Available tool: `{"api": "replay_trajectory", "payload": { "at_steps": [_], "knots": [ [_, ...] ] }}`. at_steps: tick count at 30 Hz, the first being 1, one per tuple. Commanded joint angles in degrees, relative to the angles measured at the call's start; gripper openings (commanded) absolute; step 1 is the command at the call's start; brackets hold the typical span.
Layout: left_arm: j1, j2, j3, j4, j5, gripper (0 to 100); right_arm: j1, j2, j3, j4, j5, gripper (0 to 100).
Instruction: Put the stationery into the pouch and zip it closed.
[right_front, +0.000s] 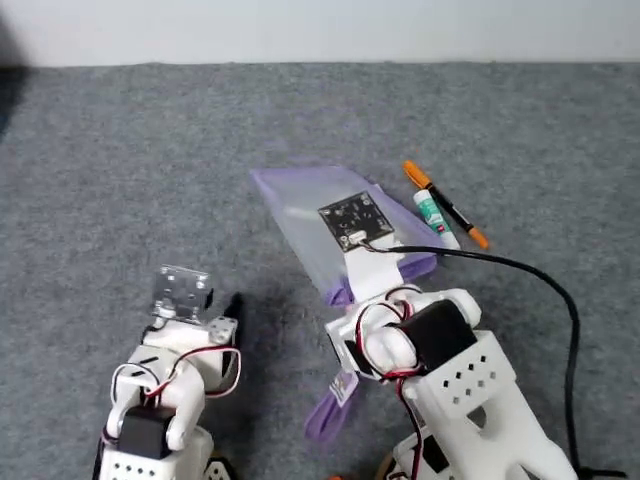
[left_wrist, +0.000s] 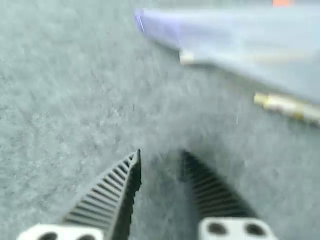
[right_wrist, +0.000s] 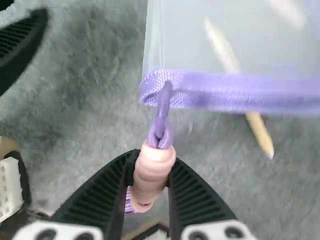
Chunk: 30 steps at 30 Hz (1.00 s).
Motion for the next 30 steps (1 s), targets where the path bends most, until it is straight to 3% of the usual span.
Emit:
{"api": "replay_trajectory", "payload": {
  "at_steps": [1,9,17,24,30],
  "knots": [
    [0.9,-0.4,-5.8,-1.5,6.2,30,0.0,-1.6,-0.3,-5.1,6.2,0.8],
    [5.5,-0.4,-9.1,-3.3,7.5,31,-3.4,-1.5,-0.3,-11.8,17.4,0.8],
    [5.9,-0.4,-9.4,-6.6,7.6,30,-5.8,-1.5,-0.3,-11.9,17.7,0.8],
    [8.4,-0.3,-16.2,-4.2,7.6,28,-3.6,-1.4,0.4,-14.5,17.8,0.8],
    [11.6,-0.4,-13.8,-2.2,7.2,24,-4.0,-1.7,0.6,-14.7,17.8,0.8]
  ]
}}
